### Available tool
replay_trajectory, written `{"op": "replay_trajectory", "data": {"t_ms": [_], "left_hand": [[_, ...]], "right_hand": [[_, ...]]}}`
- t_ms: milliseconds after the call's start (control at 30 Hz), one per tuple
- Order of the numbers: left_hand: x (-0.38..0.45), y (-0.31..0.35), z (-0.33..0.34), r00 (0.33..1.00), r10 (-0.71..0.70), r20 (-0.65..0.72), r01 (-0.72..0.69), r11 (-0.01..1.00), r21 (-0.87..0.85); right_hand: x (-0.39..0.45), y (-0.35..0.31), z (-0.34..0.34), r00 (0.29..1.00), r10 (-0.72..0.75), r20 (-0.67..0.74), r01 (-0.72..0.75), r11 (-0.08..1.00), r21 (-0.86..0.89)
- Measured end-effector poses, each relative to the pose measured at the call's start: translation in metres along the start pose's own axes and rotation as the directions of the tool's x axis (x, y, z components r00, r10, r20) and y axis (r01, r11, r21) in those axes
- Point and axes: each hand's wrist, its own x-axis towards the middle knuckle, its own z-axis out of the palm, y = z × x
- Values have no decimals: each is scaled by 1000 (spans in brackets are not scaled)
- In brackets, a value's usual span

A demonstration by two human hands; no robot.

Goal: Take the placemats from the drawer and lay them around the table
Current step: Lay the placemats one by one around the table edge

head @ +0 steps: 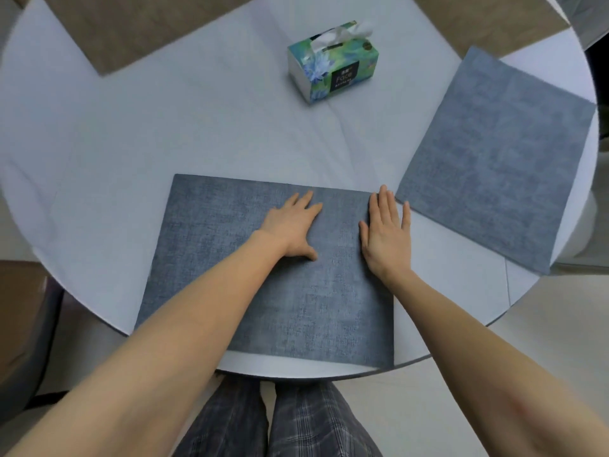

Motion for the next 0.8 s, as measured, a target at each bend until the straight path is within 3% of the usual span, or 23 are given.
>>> {"op": "replay_trajectory", "data": {"t_ms": [100, 233, 367, 533, 800], "left_hand": [[-22, -44, -2, 977, -58, -203, 28, 988, -151], [-49, -123, 19, 915, -110, -387, 53, 986, -157], [-49, -164, 42, 942, -70, -328, 58, 997, -46], [-35, -193, 58, 949, 6, -315, 11, 998, 54], [-46, -237, 54, 920, -159, -359, 185, 982, 38]], "right_hand": [[-4, -36, -13, 997, -62, -42, 65, 995, 75], [-6, -122, -7, 979, -204, 0, 202, 966, 161], [-10, -193, 22, 979, -188, 76, 173, 970, 173], [-17, -210, 42, 994, -87, 69, 84, 995, 49], [-18, -216, 43, 997, -21, 74, 21, 1000, 12]]}}
